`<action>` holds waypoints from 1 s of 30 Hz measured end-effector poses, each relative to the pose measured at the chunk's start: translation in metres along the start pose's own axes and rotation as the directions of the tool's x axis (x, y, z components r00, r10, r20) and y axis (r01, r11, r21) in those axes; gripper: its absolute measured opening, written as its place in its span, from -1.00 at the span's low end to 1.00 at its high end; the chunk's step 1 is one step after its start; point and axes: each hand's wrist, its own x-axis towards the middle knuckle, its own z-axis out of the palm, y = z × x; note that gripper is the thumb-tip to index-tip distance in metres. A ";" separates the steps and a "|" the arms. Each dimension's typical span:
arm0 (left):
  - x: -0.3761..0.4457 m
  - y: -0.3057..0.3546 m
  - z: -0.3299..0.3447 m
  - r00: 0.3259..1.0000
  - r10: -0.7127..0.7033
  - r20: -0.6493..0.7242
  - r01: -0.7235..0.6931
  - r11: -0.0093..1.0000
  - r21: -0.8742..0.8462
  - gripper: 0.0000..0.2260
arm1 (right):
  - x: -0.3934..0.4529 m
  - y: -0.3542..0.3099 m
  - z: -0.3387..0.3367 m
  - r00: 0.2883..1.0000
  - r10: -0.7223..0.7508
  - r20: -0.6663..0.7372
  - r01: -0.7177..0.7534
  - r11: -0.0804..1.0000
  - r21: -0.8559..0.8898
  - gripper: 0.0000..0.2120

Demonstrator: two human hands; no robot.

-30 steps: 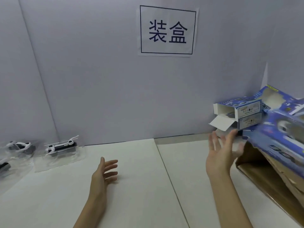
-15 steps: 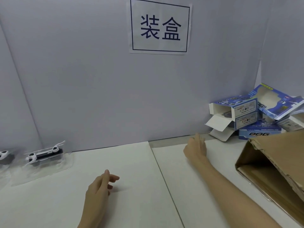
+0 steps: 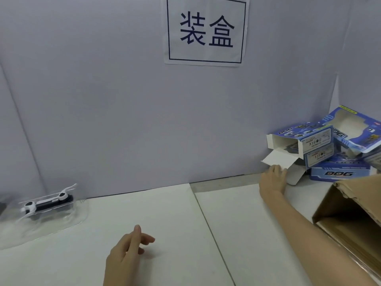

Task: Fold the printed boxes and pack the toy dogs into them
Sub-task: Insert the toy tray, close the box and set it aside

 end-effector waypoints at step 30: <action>-0.026 0.047 -0.009 0.954 0.266 0.137 -0.262 0.964 -0.046 -0.25 | -0.257 -0.025 -0.157 0.553 0.272 -0.787 0.833 -0.149 0.533 -0.67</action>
